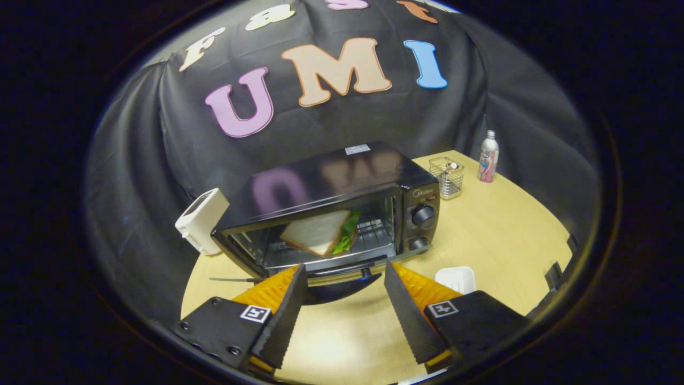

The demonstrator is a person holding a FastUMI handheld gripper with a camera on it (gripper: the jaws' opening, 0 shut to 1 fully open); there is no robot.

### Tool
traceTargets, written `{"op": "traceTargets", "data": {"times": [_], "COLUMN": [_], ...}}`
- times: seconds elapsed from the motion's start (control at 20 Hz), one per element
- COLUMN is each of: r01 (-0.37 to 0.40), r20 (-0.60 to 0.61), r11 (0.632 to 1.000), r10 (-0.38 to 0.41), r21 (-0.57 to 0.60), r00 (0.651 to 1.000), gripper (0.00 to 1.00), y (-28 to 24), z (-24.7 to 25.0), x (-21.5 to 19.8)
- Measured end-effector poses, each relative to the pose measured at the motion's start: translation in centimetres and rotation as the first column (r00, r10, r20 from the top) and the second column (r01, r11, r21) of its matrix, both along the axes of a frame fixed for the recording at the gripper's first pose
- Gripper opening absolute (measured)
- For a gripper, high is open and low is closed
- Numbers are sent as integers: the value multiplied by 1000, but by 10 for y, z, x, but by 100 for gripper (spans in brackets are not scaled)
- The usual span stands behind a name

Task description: Open the toaster oven, put the food inside, and close the toaster oven door.

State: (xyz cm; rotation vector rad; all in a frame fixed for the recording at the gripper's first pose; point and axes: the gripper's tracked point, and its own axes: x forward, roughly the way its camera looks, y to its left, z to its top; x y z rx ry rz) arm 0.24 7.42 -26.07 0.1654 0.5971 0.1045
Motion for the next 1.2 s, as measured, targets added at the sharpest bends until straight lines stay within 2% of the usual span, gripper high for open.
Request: {"op": "traceTargets", "data": {"times": [0.7,1.1,1.2], "r01": [62,61,46], "r20": [104,122,160], "r11": [996,997,999], "r10": [-69,-66,-49], "r21": [71,46,24], "r00": [992,990,986], "gripper": [92,92,91], "y": [19,21,21], "z": [16,20,32], "x": [64,73,69]}}
